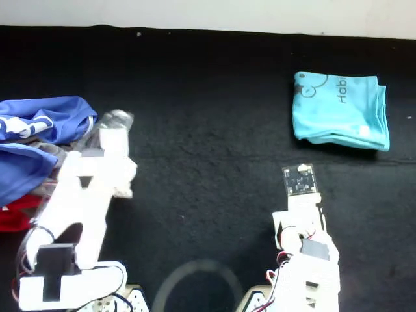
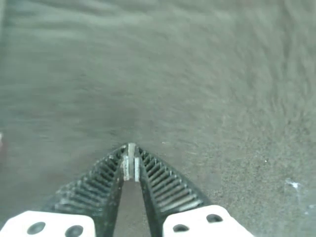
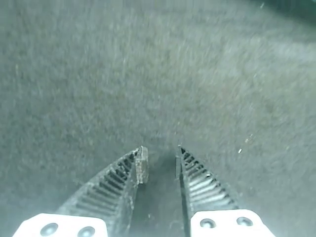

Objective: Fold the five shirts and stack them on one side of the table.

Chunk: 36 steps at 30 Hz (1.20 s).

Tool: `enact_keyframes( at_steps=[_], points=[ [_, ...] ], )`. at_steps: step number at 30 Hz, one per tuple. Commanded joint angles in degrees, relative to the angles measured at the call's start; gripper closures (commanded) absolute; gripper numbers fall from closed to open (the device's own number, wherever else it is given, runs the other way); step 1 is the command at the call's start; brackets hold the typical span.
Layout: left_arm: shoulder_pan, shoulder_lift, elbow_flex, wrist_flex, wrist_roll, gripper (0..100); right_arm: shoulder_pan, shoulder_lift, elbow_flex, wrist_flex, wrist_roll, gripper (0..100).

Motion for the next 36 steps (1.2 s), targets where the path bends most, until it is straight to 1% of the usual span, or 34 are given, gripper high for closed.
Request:
enact_keyframes(
  at_steps=[1, 3, 5, 7, 9, 12, 14, 21, 23, 29, 33, 36],
  points=[
    [-7.3, -2.7, -15.3, 14.4, 0.3, 97, 0.5, -3.1, 2.2, -0.9, -0.7, 89.6],
    [-11.5, -3.2, -24.0, 22.5, 0.0, 92, 0.4, -4.7, 3.0, -0.9, -0.7, 89.6],
    [-15.3, -3.3, -31.4, 28.7, -0.1, 84, 0.3, -6.2, 3.8, -0.9, -0.7, 89.6],
    [-19.1, -3.3, -37.0, 32.2, -0.1, 77, 0.3, -7.3, 4.0, -0.7, -0.7, 89.6],
    [-22.8, -3.3, -40.9, 33.6, -0.1, 76, 0.3, -7.9, 4.4, -0.7, -0.7, 89.6],
    [-26.9, -3.3, -44.4, 33.7, -0.2, 75, 0.3, -8.2, 4.8, -0.7, -0.7, 89.6],
    [-28.0, -3.3, -45.7, 33.6, -2.0, 75, 0.3, -8.2, 4.8, -0.7, -0.7, 89.6],
    [-28.3, -3.5, -49.3, 33.6, -2.5, 75, 0.3, -8.2, 4.8, -0.7, -0.7, 89.6],
    [-29.5, -3.2, -49.8, 33.6, -2.6, 75, 0.3, -8.2, 4.8, -0.7, -0.7, 89.6],
    [-33.4, -3.2, -48.8, 27.7, -2.9, 75, 0.3, -8.2, 4.8, -0.7, -0.7, 89.6],
    [-33.8, -3.2, -48.7, 27.4, -3.1, 75, 0.3, -8.2, 4.8, -0.7, -0.7, 89.6],
    [-34.0, -3.6, -48.8, 27.4, -5.0, 76, 0.3, -8.2, 4.8, -0.7, -0.7, 89.6]
  ],
)
